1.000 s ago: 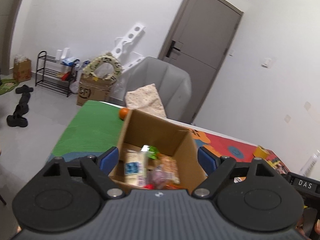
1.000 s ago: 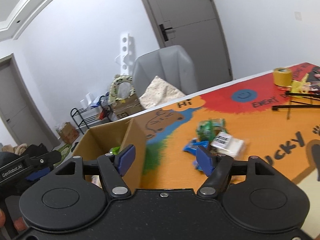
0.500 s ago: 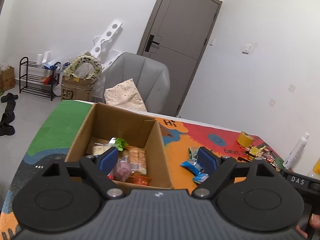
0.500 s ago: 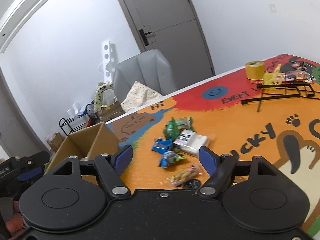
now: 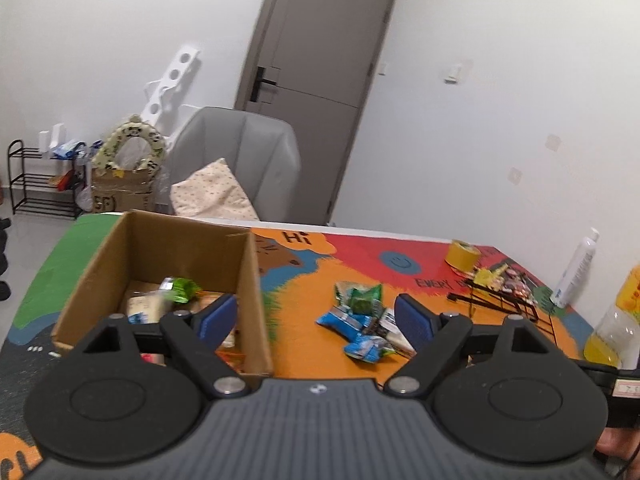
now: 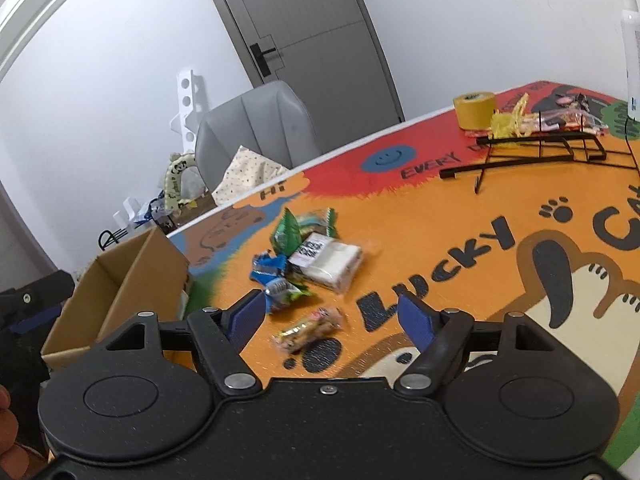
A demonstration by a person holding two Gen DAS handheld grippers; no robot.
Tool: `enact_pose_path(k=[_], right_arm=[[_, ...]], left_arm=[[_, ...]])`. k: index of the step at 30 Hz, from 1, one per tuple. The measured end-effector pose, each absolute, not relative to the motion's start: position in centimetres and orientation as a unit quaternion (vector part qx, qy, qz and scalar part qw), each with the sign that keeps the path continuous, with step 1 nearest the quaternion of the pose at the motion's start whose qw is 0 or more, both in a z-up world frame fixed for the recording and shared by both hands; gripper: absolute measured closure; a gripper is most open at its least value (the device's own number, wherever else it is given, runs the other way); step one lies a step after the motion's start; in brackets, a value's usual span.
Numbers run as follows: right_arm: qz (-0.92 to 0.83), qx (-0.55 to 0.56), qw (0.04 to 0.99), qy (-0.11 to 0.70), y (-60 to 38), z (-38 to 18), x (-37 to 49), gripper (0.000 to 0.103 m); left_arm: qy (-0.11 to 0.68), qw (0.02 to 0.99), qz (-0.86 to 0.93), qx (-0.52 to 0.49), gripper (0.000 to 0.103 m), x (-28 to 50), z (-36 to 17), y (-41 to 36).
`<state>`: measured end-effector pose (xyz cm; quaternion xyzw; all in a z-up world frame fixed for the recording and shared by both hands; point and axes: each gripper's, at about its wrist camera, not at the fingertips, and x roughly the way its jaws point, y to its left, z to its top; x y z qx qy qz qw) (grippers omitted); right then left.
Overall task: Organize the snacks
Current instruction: 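Move both grippers back over the remaining snack pile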
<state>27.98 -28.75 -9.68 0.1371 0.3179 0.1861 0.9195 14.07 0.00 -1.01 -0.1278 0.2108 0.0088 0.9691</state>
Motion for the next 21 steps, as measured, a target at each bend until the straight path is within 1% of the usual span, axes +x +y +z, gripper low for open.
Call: enact_pose_path(k=[3,6,8,9,11,12,14,16,18,21], right_arm=[[0.188,0.142,0.914,0.331,-29.2,-10.6,28.4,0.029],[0.190,0.146,0.910,0.339,-29.5,-11.5,28.9,0.029],[0.194,0.145,0.907,0.344,-29.5,-12.0,29.1,0.029],[0.196,0.144,0.906,0.346,-29.4,-12.2,29.2,0.029],[0.203,0.140,0.903,0.351,-29.1,-12.6,29.5,0.029],[0.205,0.138,0.902,0.354,-29.0,-12.8,29.7,0.029],[0.208,0.132,0.901,0.357,-28.5,-13.2,30.0,0.028],[0.214,0.123,0.901,0.357,-28.0,-13.5,30.1,0.021],[0.215,0.113,0.902,0.356,-27.5,-13.7,30.3,0.008],[0.216,0.093,0.905,0.354,-26.7,-14.0,30.5,0.005]], left_arm=[[0.221,0.968,0.003,-0.119,0.020,14.9,-1.5,-1.1],[0.233,0.966,-0.004,-0.113,0.026,15.6,-2.2,-2.2],[0.240,0.964,-0.011,-0.110,0.035,16.2,-2.7,-2.7],[0.245,0.963,-0.014,-0.109,0.038,16.5,-3.0,-3.0],[0.257,0.960,-0.019,-0.110,0.050,17.2,-3.6,-3.3],[0.262,0.958,-0.019,-0.112,0.052,17.5,-3.9,-3.4],[0.268,0.957,-0.021,-0.112,0.063,18.0,-4.4,-3.7],[0.273,0.956,-0.023,-0.107,0.069,18.4,-4.8,-4.0],[0.279,0.954,-0.025,-0.107,0.069,18.7,-5.2,-4.0],[0.289,0.951,-0.025,-0.107,0.069,19.1,-5.7,-4.1]])
